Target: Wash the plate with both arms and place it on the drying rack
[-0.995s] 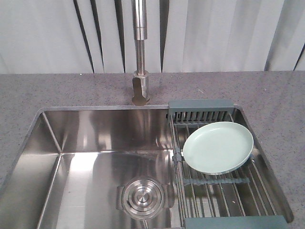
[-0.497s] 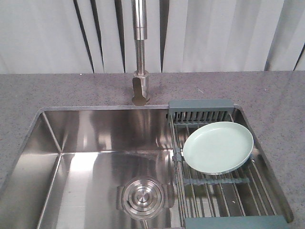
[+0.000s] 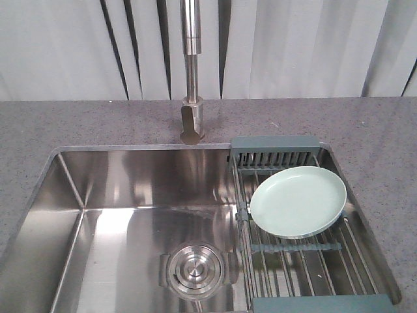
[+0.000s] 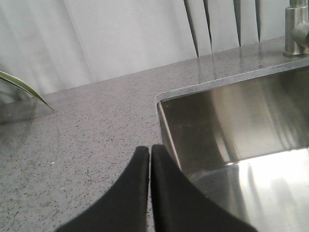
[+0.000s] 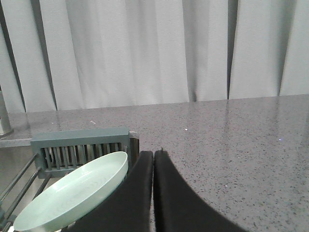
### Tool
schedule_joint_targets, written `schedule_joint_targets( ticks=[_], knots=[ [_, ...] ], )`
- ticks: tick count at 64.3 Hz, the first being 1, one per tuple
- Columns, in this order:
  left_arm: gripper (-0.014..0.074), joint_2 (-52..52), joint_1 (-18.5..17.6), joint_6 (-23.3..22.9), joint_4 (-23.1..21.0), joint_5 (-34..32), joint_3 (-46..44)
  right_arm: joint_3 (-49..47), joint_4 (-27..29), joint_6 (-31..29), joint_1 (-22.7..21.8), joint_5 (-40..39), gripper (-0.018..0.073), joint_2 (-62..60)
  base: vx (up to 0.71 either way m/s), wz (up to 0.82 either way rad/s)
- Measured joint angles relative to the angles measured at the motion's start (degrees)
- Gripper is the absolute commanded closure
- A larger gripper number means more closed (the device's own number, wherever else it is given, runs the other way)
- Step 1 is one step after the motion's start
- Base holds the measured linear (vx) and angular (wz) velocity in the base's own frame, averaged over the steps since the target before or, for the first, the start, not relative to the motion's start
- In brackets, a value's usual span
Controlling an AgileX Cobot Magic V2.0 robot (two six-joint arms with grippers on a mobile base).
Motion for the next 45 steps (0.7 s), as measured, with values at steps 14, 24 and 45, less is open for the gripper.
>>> schedule_joint_targets(
  ticks=[14,24,45],
  knots=[
    [0.0603,0.0,0.0,0.0,0.0,0.0,0.0,0.0,-0.06,0.0,0.0,0.0,0.0566,0.0,0.0,0.0],
    [0.0603,0.0,0.0,0.0,0.0,0.0,0.0,0.0,-0.06,0.0,0.0,0.0,0.0566,0.0,0.0,0.0],
    [0.0603,0.0,0.0,0.0,0.0,0.0,0.0,0.0,-0.06,0.0,0.0,0.02,0.0566,0.0,0.0,0.0]
  ],
)
